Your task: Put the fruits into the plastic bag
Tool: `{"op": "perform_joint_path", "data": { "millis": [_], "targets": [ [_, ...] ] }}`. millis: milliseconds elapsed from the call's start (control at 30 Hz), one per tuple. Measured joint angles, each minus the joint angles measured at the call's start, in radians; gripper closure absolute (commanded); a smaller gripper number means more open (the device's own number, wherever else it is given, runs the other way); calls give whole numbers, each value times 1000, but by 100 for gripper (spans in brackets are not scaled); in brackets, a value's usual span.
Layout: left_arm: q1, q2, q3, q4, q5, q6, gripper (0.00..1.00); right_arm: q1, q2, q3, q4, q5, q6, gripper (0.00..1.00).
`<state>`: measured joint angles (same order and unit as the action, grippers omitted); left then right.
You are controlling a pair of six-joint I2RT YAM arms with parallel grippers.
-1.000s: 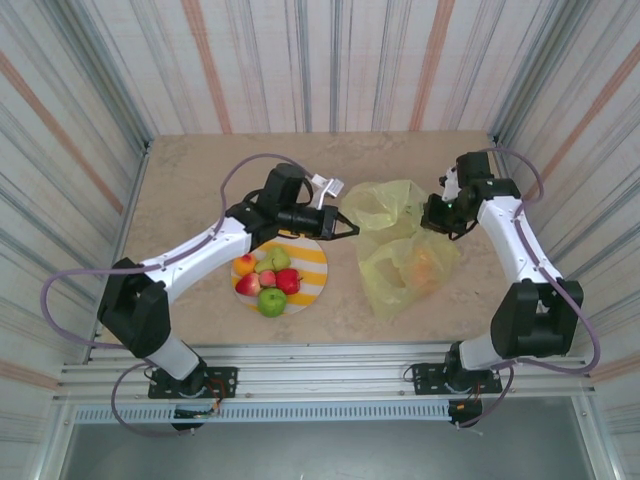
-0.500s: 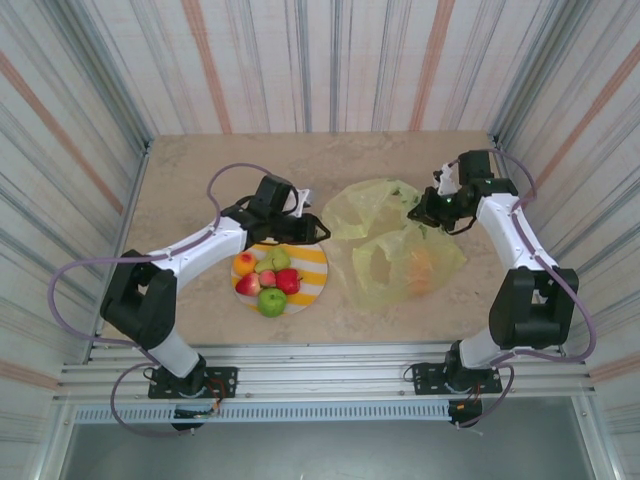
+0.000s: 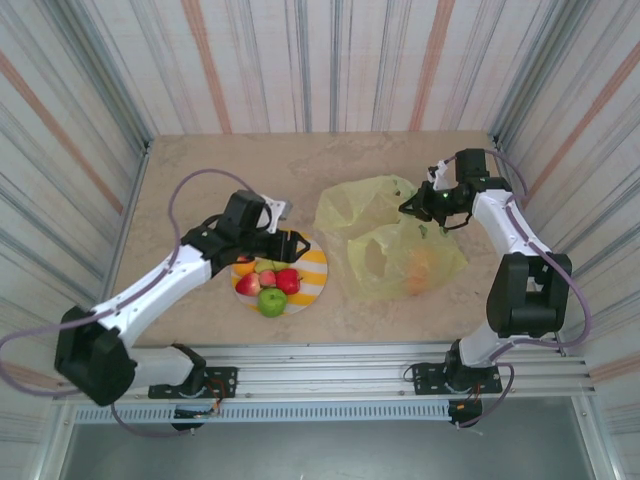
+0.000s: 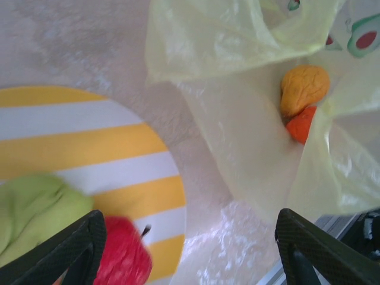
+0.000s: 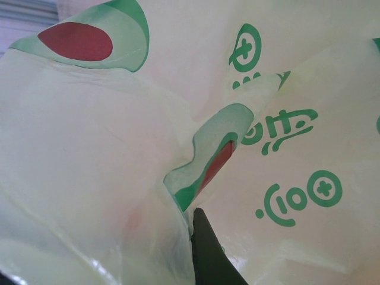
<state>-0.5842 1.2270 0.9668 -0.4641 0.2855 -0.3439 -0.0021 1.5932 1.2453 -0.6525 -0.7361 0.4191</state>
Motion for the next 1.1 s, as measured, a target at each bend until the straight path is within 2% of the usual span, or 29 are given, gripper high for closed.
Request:
{"op": "perform_joint_path", "data": {
  "millis": [100,267,433,767,1100],
  "targets": [
    [-36,-92,-34,-112,-90,-4,16,2,10,0,3,-2,0,100],
    [-181,-213,-87,-325,-230,-61,7,2,13,0,11,-3,0,100],
    [-262,-190,-106,-424,-289,-121,1,7,30,1,25,-6,0,100],
    [-267,21,-114,-377,-320,-126,3,18,32,4,31,-21,18,100],
    [-254,148,-114,-284,-349,-113,14,17,32,4,32,-21,18,100]
  ]
}}
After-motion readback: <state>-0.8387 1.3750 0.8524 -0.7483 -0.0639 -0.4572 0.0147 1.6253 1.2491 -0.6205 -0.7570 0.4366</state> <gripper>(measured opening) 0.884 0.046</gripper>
